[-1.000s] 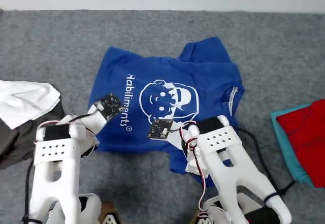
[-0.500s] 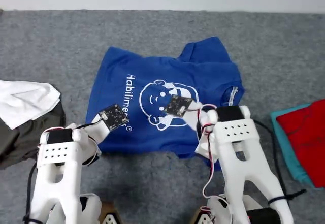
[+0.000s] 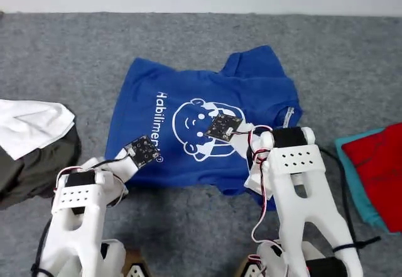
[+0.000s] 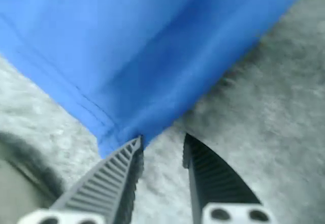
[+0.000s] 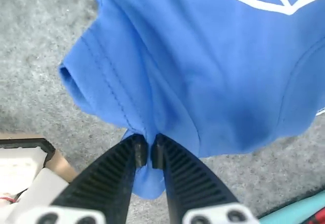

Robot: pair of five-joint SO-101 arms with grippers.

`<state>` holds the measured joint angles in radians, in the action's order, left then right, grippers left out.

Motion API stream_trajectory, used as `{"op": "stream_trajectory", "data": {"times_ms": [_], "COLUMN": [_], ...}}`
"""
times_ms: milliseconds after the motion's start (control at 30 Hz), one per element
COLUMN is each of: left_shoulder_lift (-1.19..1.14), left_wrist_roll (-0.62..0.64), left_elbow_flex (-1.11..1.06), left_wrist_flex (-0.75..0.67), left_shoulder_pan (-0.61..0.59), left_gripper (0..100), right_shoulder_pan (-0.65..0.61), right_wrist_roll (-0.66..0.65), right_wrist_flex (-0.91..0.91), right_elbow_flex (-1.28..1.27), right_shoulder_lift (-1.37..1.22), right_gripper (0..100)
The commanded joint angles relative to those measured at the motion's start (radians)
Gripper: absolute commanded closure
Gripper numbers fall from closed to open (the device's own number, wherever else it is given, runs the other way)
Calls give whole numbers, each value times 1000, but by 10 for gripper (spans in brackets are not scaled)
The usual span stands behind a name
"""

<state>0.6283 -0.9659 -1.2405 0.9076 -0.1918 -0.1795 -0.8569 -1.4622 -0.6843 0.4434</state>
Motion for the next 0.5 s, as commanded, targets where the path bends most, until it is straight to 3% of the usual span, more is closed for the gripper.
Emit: {"op": "stream_trajectory", "data": {"times_ms": [0, 167, 333, 467], "left_shoulder_lift": [11, -5, -123, -209], "left_wrist_roll": [-5, -6, -6, -2], "left_elbow_flex": [1, -1, 10, 82], "left_wrist_flex": [-77, -78, -175, -176], "left_shoulder_pan": [6, 8, 6, 0], "left_gripper": [870, 875, 992, 987], "right_shoulder_pan": [8, 8, 8, 10], "right_wrist_roll": [8, 9, 12, 12], "right_wrist_flex": [-16, -16, -15, -13], "right_elbow_flex": [57, 57, 57, 57], "right_shoulder_lift": [5, 5, 5, 5], "right_gripper": [989, 989, 989, 989]}}
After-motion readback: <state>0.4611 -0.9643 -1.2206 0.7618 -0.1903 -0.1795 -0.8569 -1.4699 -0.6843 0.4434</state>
